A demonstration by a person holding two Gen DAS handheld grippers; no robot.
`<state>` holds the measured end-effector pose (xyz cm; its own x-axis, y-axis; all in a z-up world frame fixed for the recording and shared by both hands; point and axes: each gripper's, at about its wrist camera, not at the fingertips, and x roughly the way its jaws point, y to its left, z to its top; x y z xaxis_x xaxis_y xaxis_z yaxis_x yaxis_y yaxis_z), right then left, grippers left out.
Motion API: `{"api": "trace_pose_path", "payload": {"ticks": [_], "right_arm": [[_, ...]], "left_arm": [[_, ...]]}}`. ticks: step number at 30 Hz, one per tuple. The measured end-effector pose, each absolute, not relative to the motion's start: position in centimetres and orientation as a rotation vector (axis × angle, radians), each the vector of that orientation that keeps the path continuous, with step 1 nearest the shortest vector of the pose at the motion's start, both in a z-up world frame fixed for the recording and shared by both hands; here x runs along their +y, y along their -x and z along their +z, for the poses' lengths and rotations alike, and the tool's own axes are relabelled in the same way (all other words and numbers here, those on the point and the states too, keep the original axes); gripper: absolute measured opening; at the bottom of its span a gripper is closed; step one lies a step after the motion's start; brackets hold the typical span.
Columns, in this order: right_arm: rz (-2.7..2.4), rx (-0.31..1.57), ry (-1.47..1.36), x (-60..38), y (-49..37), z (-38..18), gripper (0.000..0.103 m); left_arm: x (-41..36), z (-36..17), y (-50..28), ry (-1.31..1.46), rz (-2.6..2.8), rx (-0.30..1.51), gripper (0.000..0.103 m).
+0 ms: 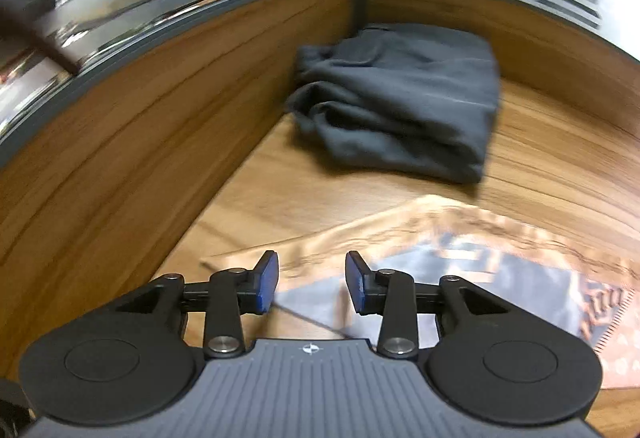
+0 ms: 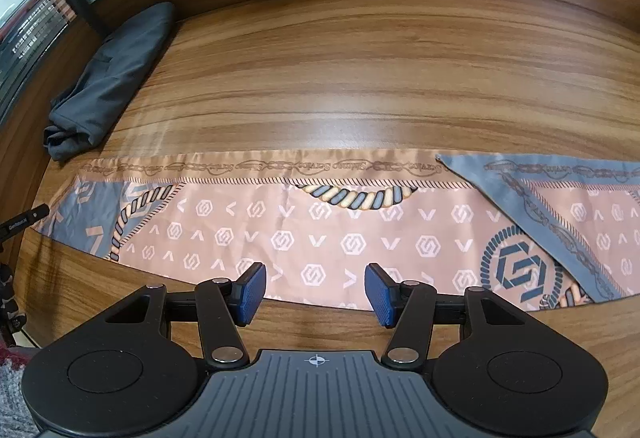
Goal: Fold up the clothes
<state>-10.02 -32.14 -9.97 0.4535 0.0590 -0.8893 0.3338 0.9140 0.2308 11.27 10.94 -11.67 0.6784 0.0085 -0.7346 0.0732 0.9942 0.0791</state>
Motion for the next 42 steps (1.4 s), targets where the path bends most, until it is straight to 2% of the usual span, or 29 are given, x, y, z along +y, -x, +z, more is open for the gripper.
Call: {"api": "trace_pose_path", "payload": {"ticks": [2, 13, 14, 16, 20, 21, 33, 42], "right_arm": [[-0.178, 1.097, -0.405, -32.0, 10.1, -10.1, 0.058], [-0.176, 1.099, -0.408, -31.1, 9.9, -10.2, 0.058], [-0.176, 1.099, -0.406, -31.0, 9.8, -10.1, 0.058], [-0.176, 1.099, -0.404, -31.0, 9.8, -10.1, 0.058], [-0.177, 1.098, -0.402, -30.8, 9.8, -10.1, 0.058], [-0.177, 1.097, -0.401, -30.8, 9.8, -10.0, 0.058], [-0.171, 1.094, -0.392, -31.3, 9.6, -9.8, 0.058], [-0.140, 1.078, -0.386, -30.8, 8.7, -9.6, 0.058]], "left_arm": [[11.9, -11.9, -11.7, -0.095, -0.005, 0.839, 0.048], [14.3, -12.6, -13.0, -0.050, 0.031, 0.822, 0.051], [14.3, -12.7, -13.0, -0.043, 0.023, 0.816, 0.049], [14.1, -12.8, -12.9, -0.051, -0.003, 0.803, 0.038], [12.9, -12.8, -12.7, -0.096, -0.066, 0.797, 0.003], [12.5, -12.7, -12.6, -0.101, -0.082, 0.804, 0.002], [3.4, -8.8, -8.5, -0.142, -0.607, 0.741, 0.002], [-4.1, -9.2, -7.5, -0.253, -0.937, 0.766, 0.002]]}}
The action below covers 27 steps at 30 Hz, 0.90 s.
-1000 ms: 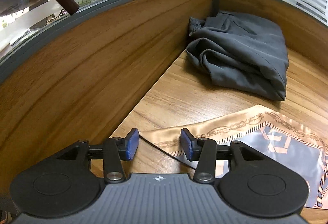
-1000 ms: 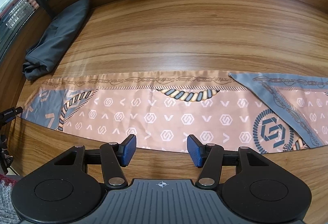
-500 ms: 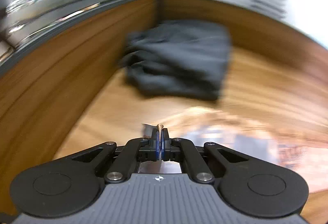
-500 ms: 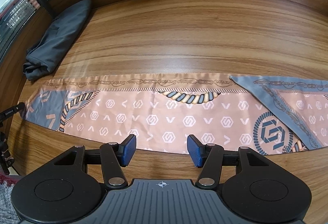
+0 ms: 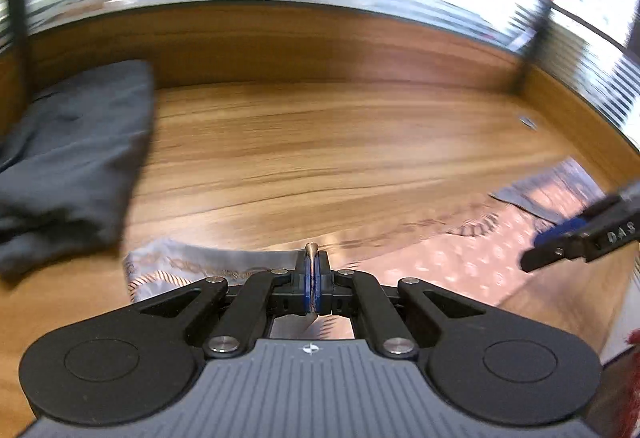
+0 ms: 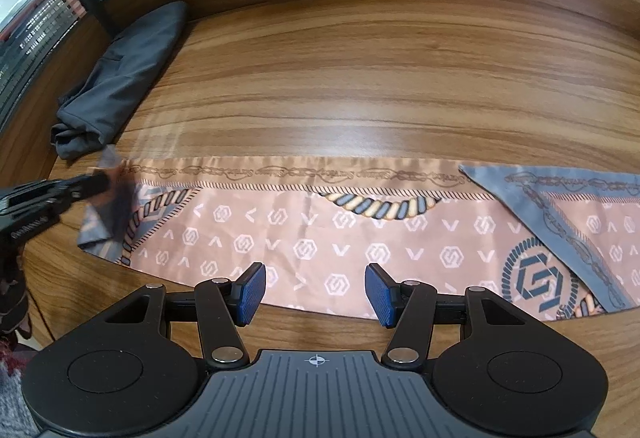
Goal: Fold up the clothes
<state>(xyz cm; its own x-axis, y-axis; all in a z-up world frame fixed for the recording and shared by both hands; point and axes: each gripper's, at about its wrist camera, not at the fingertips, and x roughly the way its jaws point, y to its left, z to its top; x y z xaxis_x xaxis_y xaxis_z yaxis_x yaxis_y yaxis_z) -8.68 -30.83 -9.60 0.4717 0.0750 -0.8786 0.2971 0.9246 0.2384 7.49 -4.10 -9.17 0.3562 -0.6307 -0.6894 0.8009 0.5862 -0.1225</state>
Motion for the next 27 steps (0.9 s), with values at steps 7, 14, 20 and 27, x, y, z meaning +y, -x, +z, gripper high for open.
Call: {"api": "trace_pose_path", "payload": {"ticks": [7, 14, 20, 27], "right_arm": [[-0.106, 1.069, -0.372, -29.8, 7.5, -9.1, 0.058], [-0.031, 1.079, -0.348, -28.0, 5.4, -9.3, 0.058], [0.025, 1.087, -0.322, -26.4, 3.1, -10.9, 0.057], [0.045, 1.097, -0.258, -25.1, 0.7, -12.7, 0.038]], "left_arm": [[-7.5, -9.8, -6.4, -0.281, -1.088, 0.794, 0.021], [-5.2, -10.0, -6.5, -0.276, -1.052, 0.821, 0.050], [-0.3, -9.7, -7.7, -0.275, -0.896, 0.853, 0.052], [3.8, -9.4, -8.6, -0.252, -0.758, 0.887, 0.052]]}}
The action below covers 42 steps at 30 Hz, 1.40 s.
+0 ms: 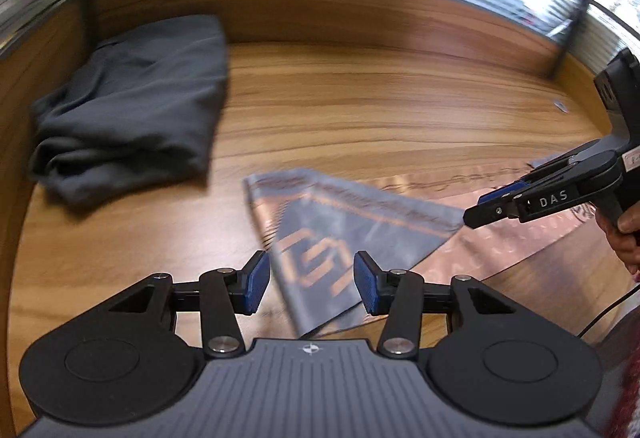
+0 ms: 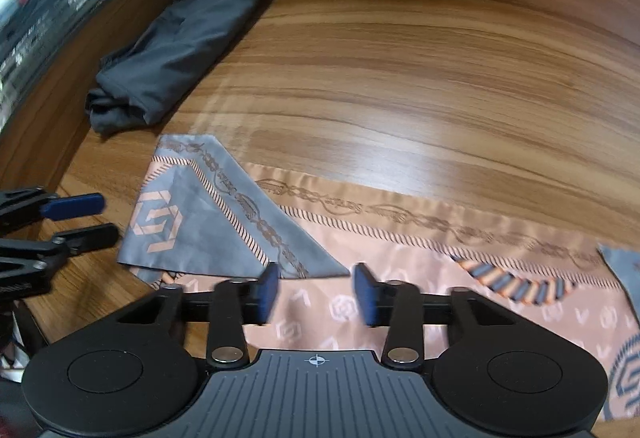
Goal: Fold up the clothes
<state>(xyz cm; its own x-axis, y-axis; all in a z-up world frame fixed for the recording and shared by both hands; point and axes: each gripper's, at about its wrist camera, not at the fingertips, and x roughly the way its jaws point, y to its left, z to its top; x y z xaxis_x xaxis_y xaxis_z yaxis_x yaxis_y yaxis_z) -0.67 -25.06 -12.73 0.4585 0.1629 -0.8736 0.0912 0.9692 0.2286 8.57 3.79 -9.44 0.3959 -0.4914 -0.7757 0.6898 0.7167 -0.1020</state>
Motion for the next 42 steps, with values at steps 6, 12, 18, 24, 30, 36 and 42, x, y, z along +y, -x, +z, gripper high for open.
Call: {"api": "trace_pose_path", "payload": {"ticks": [6, 12, 18, 24, 30, 36, 42], "right_arm": [[0.068, 1.115, -0.094, -23.3, 0.0, -13.6, 0.016], [0.095, 1.085, 0.010, -22.2, 0.5, -13.1, 0.002], [0.058, 1.056, -0.039, -23.8, 2.1, -11.0, 0.002], [-0.071, 1.080, -0.087, -28.1, 5.4, -10.8, 0.002], [-0.217, 1.123, -0.123, -33.2, 9.2, -11.6, 0.002], [-0.314, 1.139, -0.131, -36.5, 12.2, -11.7, 0.003], [-0.359, 1.154, -0.135, -38.2, 14.1, -11.8, 0.003]], "left_arm": [[5.0, -9.5, -8.6, -0.229, -0.708, 0.905, 0.052], [4.4, -9.4, -8.9, -0.225, -0.698, 0.900, 0.052], [3.2, -9.1, -9.1, -0.237, -0.720, 0.883, 0.054], [1.7, -8.9, -8.9, -0.254, -0.760, 0.874, 0.057], [-0.1, -9.0, -8.5, -0.271, -0.796, 0.875, 0.059], [-2.2, -8.6, -8.1, -0.285, -0.831, 0.852, 0.061], [-4.0, -8.5, -7.8, -0.295, -0.868, 0.846, 0.063]]}}
